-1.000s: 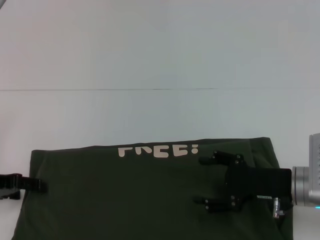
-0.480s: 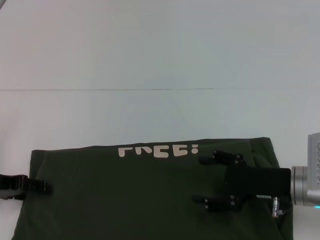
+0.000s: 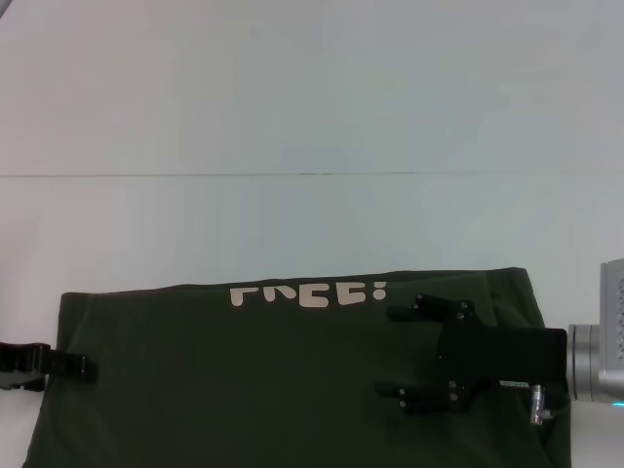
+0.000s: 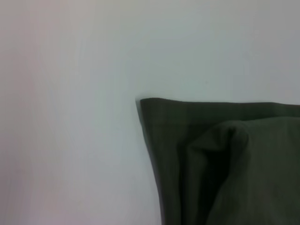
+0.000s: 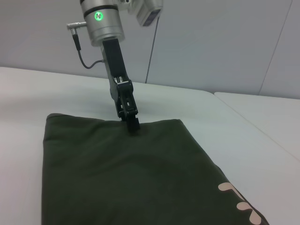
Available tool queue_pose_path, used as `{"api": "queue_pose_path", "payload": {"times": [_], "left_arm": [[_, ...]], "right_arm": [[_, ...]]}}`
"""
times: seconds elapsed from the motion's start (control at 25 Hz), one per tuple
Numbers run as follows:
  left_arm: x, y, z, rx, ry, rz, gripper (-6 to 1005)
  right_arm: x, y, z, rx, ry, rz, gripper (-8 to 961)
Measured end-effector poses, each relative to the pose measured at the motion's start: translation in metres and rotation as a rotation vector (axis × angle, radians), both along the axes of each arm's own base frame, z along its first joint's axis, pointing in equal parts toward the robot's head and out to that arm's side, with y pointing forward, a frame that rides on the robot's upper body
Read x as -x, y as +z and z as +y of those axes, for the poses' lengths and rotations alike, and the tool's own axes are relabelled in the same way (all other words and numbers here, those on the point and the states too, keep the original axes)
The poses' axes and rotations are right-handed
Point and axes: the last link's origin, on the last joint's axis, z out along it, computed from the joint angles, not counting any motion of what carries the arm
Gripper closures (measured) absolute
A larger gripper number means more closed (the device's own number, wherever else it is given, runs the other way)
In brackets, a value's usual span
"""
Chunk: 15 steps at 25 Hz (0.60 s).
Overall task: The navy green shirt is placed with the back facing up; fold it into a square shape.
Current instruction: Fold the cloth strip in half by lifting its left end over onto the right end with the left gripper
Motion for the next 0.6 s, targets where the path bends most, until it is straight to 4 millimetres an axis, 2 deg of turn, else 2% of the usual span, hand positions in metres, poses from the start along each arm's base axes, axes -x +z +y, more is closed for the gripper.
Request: {"api": "queue_pose_path", "payload": {"times": [0.6], "left_arm": [[-0.0015, -0.0033, -0.0004, 0.012, 0.001, -0.009, 103]], "right_arm": [[0.0002, 0.0000, -0.0002, 0.004, -0.004, 0.003, 33]]}}
